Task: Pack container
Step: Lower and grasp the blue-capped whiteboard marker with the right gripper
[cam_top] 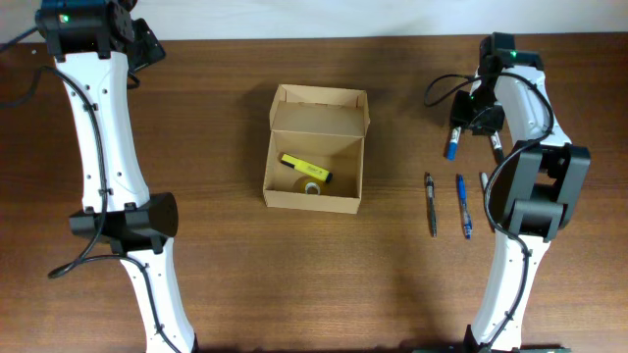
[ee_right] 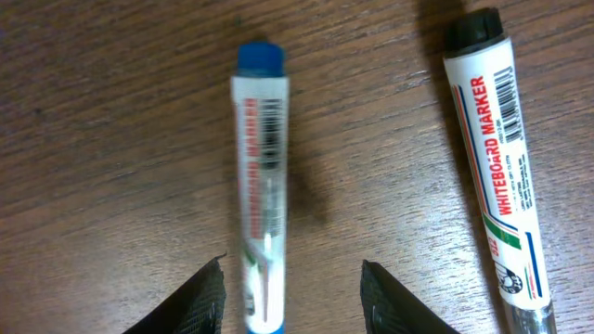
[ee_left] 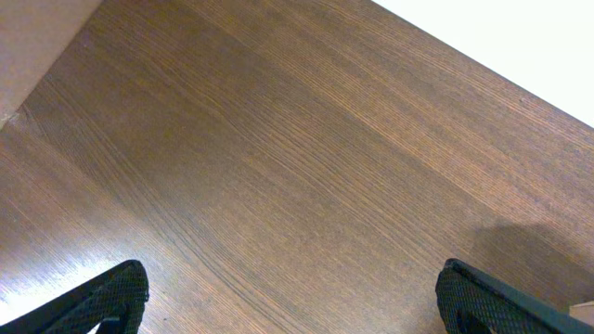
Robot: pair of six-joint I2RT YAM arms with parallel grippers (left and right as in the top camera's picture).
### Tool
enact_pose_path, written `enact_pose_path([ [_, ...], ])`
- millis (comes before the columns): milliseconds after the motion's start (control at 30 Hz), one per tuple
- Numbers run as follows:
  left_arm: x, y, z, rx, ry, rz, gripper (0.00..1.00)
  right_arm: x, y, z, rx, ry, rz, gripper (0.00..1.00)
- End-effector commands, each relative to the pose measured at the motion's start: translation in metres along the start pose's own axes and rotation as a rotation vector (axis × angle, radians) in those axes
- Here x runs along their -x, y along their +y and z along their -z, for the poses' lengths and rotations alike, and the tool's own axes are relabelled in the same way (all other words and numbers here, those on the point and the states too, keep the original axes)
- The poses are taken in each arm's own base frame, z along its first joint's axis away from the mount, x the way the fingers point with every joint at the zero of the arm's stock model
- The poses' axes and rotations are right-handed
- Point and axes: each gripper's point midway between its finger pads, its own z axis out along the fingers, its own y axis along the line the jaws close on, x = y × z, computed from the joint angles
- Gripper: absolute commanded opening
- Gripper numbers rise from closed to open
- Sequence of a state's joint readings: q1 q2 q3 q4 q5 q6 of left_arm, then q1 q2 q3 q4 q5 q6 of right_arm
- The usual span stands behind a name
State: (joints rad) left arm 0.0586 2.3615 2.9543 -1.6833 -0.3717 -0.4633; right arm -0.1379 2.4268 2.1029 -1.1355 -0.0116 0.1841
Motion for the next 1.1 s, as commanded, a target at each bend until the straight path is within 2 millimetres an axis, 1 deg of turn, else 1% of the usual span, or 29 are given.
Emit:
enact_pose_path([
  [0, 0.005, 0.007, 0.014, -0.001, -0.028, 0.003, 1.00, -0.008, -0.009, -0.015, -0.033, 0.033, -0.019, 0.47],
  [167, 0.005, 0.007, 0.014, -0.001, -0.028, 0.003, 1.00, -0.015, -0.010, -0.025, -0.035, 0.053, -0.019, 0.46],
  [200, 0.005, 0.007, 0.014, -0.001, -0.028, 0.003, 1.00, -0.015, -0.010, -0.025, -0.036, 0.054, -0.018, 0.46],
  [300, 0.005, 0.007, 0.014, -0.001, -0.028, 0.003, 1.00, -0.015, -0.010, -0.025, -0.036, 0.054, -0.018, 0.41],
  [400, 0.005, 0.007, 0.014, -0.001, -0.028, 0.003, 1.00, -0.015, -0.010, -0.025, -0.036, 0.055, -0.018, 0.40],
  [433, 0.005, 0.007, 0.014, -0.001, -0.028, 0.003, 1.00, -0.015, -0.010, -0.025, -0.036, 0.054, -0.018, 0.38],
  [467, 0.005, 0.007, 0.014, -0.001, -0.028, 0.003, 1.00, -0.015, -0.010, -0.025, -0.036, 0.054, -0.018, 0.33],
  [567, 0.005, 0.007, 0.014, -0.001, -0.028, 0.003, 1.00, -0.015, -0.010, -0.025, -0.037, 0.055, -0.018, 0.25],
  [600, 0.005, 0.007, 0.014, -0.001, -0.028, 0.003, 1.00, -0.016, -0.010, -0.026, -0.037, 0.057, -0.018, 0.21],
  [700, 0.005, 0.007, 0.014, -0.001, -0.028, 0.003, 1.00, -0.018, -0.011, -0.026, -0.041, 0.065, -0.018, 0.04],
  [833, 0.005, 0.007, 0.014, -0.001, -0.028, 0.003, 1.00, -0.018, -0.011, -0.024, -0.040, 0.067, -0.018, 0.04],
  [967, 0.005, 0.007, 0.014, -0.001, -0.028, 0.004, 1.00, -0.013, -0.008, -0.008, -0.029, 0.057, 0.022, 0.04],
  [1067, 0.005, 0.007, 0.014, -0.001, -0.028, 0.004, 1.00, 0.003, 0.009, 0.032, 0.031, -0.004, 0.151, 0.04],
])
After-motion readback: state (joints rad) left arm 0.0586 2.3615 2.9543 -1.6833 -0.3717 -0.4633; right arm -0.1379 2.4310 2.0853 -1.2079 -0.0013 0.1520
